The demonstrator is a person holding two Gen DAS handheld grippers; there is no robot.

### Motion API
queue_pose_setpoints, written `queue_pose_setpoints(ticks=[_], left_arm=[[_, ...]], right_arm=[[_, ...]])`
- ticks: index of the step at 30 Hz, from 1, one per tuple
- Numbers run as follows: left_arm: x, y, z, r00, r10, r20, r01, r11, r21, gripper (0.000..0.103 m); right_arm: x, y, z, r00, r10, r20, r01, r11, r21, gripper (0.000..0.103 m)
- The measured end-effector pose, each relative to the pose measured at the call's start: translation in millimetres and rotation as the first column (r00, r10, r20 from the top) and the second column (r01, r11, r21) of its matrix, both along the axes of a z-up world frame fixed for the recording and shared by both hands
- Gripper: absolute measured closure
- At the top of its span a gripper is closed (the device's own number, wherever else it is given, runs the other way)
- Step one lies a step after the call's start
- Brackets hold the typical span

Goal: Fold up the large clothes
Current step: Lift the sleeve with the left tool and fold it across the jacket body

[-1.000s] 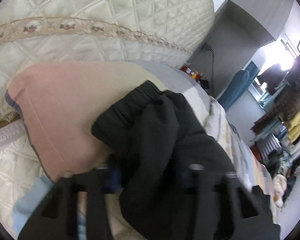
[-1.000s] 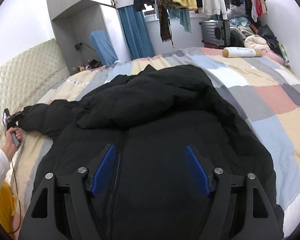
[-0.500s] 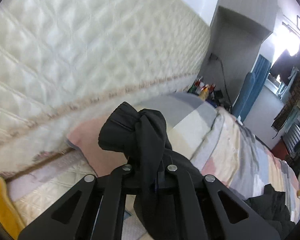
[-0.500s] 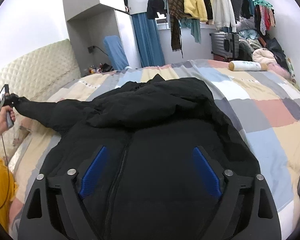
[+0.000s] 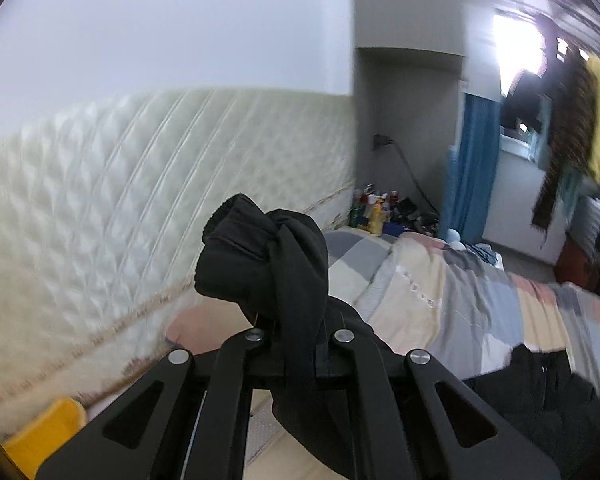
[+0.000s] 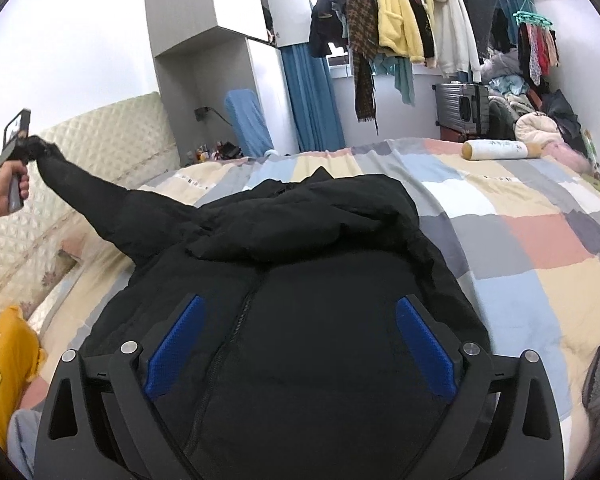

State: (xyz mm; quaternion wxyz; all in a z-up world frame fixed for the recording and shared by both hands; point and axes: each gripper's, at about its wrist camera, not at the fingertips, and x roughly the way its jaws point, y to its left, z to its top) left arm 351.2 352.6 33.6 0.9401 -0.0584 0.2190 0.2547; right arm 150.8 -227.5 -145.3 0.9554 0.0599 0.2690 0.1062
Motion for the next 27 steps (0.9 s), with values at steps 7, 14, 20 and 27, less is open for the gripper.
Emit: queue_pose_setpoints(ticks=[7, 14, 20, 27], left_arm=[[2, -94, 34, 0.997, -0.083, 0.003, 0.082, 0.991, 0.109, 0.098], [6, -203, 50, 0.977, -0.212, 0.021, 0.205, 0.963, 0.174, 0.097], [12, -299, 34, 0.929, -0.37, 0.009, 0.361, 0.911, 0.2, 0.097], [24, -404, -17, 0.853, -0.522, -0.026, 0.518, 0.839, 0.165, 0.097]], right_arm=[[-11, -19, 4, 0.999, -0.01, 0.049, 0.011, 1.0, -0.013, 0.006], [-14, -42, 5, 0.998, -0.012, 0.069, 0.011, 1.0, 0.02, 0.006], [-16, -58, 3, 0.997, -0.011, 0.082, 0.008, 0.999, 0.037, 0.006], [-17, -77, 4, 0.996, -0.024, 0.082, 0.016, 0.995, 0.096, 0.006]])
